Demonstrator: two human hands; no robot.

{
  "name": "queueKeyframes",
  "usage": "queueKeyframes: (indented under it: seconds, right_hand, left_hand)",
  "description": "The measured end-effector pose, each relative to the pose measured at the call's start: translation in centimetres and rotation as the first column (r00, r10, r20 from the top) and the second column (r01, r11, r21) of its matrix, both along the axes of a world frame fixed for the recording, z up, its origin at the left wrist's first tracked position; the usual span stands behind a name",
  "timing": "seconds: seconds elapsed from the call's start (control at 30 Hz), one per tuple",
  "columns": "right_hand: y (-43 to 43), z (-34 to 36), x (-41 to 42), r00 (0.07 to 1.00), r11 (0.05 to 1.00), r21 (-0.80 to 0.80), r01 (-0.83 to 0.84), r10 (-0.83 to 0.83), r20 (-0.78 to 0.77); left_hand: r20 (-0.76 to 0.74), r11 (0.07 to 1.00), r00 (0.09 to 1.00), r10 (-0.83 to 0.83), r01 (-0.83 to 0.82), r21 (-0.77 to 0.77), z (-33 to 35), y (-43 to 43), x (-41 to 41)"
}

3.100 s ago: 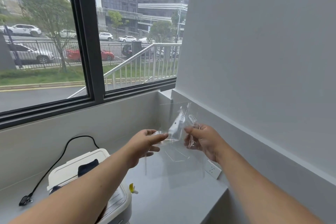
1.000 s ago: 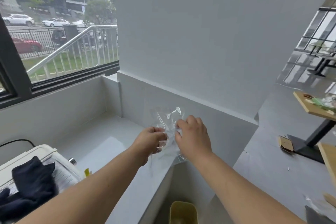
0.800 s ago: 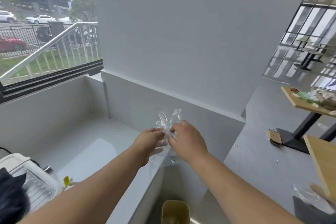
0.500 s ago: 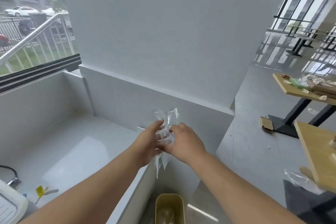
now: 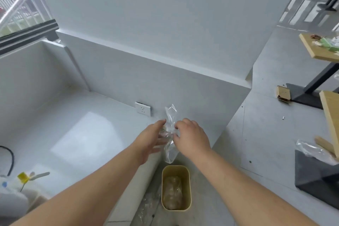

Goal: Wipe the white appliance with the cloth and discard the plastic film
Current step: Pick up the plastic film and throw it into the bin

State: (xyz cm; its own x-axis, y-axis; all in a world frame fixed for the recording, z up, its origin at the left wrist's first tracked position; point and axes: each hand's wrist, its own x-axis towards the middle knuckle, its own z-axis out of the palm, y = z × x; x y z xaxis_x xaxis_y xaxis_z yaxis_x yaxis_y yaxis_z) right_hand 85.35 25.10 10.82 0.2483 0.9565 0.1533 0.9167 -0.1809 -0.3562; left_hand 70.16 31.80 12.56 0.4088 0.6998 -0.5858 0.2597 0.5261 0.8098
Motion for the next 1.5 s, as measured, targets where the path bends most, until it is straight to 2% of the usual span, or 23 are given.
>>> queueKeyframes:
  seconds: [0.23,0.43,0.53,0.63,0.77,1.0,1.07,1.17,1.27,1.5]
  right_hand:
    - [-0.5,-6.2,-0.2,0.994,0.997,-0.063,-0.045,0.039,-0.099]
    - [-1.1,-11.4,-0.9,0.969,0.941,-0.230,-0.248,0.239,-0.068]
    - [-1.3,-13.8,-0.8,0.966,0.936,-0.241,-0.257,0.254,-0.041]
    - [-1.7,-16.2,-0.4,0.980,0.952,-0.233,-0.200,0.197,-0.038]
    - [-2.4,-19.8,0.3,0.991,0.947,-0.292,-0.136,0.135,-0.024]
    - [-3.5,-27.2,1.2,0.997,0.922,-0.382,-0.061,0.072,0.016]
    - [-3.6,-29.4,1.2,0.998,0.912,-0.407,-0.055,0.059,-0.003]
    - [-3.5,-32.4,1.1,0.999,0.902,-0.428,-0.046,0.034,-0.036]
    - [-3.4,-35.6,0.9,0.999,0.887,-0.462,-0.017,-0.002,-0.042]
    - [-2.5,-43.1,0.3,0.994,0.837,-0.544,0.053,-0.096,-0.052]
  left_hand:
    - [-0.313,0.979,0.948,0.056,0.009,0.204,-7.5,1.4,-2.2]
    - [-0.573,0.902,0.817,-0.069,0.296,0.313,-13.2,1.9,-3.0]
    - [-0.718,0.780,0.686,-0.121,0.512,0.358,-15.5,2.4,-2.9]
    - [-0.800,0.629,0.591,-0.108,0.663,0.405,-17.3,2.9,-3.2]
    - [-0.838,0.407,0.545,-0.021,0.770,0.490,-19.5,4.0,-4.2]
    - [-0.881,0.234,0.469,0.060,0.851,0.470,-23.6,3.7,-5.5]
    - [-0.858,0.248,0.505,0.092,0.823,0.510,-24.2,4.0,-5.7]
    - [-0.824,0.334,0.552,0.126,0.759,0.559,-24.6,4.5,-5.8]
    - [-0.847,0.324,0.514,0.134,0.785,0.527,-25.0,4.5,-5.8]
    - [-0.856,0.323,0.501,0.128,0.795,0.514,-24.9,4.6,-5.6]
